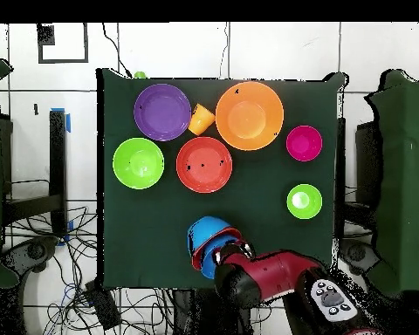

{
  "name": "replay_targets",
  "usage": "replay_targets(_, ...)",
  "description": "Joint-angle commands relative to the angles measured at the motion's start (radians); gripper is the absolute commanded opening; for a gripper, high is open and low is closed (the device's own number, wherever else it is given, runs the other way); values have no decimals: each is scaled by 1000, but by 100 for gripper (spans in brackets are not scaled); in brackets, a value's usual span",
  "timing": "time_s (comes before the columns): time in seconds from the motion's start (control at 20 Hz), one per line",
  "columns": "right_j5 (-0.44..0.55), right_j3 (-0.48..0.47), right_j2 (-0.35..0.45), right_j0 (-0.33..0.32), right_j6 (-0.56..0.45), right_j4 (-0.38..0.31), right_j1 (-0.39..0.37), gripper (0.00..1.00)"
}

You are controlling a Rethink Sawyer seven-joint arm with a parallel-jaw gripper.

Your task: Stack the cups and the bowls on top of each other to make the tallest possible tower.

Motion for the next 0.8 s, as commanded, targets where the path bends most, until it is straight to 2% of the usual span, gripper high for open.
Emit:
replay_targets(0.05,33,-140,18,70,138,87,22,0)
replay_targets(0.2,97,-114,47,59,125,144,-6,0)
replay_targets(0.3,190,-59,80,57,121,221,-40,0)
replay_targets(0.55,307,45,73,159,167,379,-143,0)
replay_targets(0.8,483,105,112,185,155,549,-185,0)
